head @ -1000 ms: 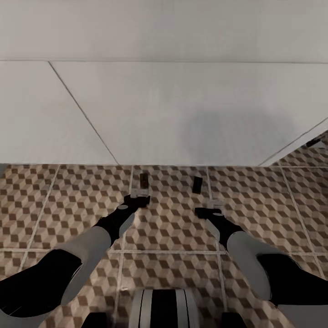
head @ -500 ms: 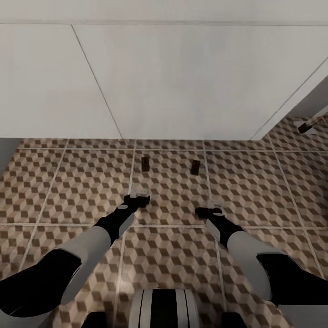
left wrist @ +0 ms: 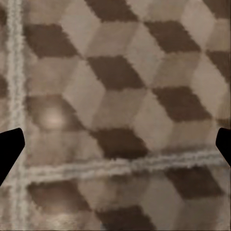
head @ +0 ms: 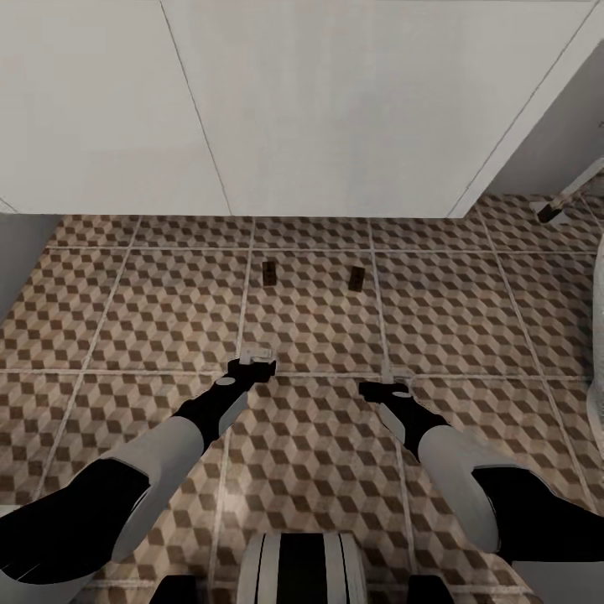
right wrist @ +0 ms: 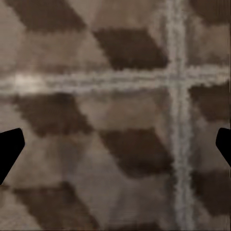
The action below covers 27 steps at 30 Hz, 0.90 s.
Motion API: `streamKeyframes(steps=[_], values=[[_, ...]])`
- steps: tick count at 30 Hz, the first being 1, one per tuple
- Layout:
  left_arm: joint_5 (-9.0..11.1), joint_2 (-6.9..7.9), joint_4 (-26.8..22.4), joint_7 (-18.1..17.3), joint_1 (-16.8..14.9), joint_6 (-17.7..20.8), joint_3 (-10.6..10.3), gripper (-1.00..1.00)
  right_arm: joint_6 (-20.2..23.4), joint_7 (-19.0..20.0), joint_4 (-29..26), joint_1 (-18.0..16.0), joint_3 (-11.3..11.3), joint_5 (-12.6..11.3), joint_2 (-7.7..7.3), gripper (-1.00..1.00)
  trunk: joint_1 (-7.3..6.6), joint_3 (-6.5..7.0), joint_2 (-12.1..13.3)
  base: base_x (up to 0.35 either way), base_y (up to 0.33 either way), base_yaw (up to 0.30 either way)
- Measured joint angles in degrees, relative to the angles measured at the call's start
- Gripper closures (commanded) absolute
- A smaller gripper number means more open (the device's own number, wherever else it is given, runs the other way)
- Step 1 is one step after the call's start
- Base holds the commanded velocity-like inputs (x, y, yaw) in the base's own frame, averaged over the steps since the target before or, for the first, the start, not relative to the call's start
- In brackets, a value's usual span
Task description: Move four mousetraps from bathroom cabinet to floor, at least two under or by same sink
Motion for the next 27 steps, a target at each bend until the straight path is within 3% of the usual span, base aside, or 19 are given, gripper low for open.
streamKeyframes(steps=[27], values=[[0.9,0.01,0.5,-0.1,0.0,0.0,0.0,-1.0,-0.2,0.2,0.2,0.3,0.0,0.7,0.21,-1.0,0.0,0.0,0.0,-0.345,0.0,0.0]])
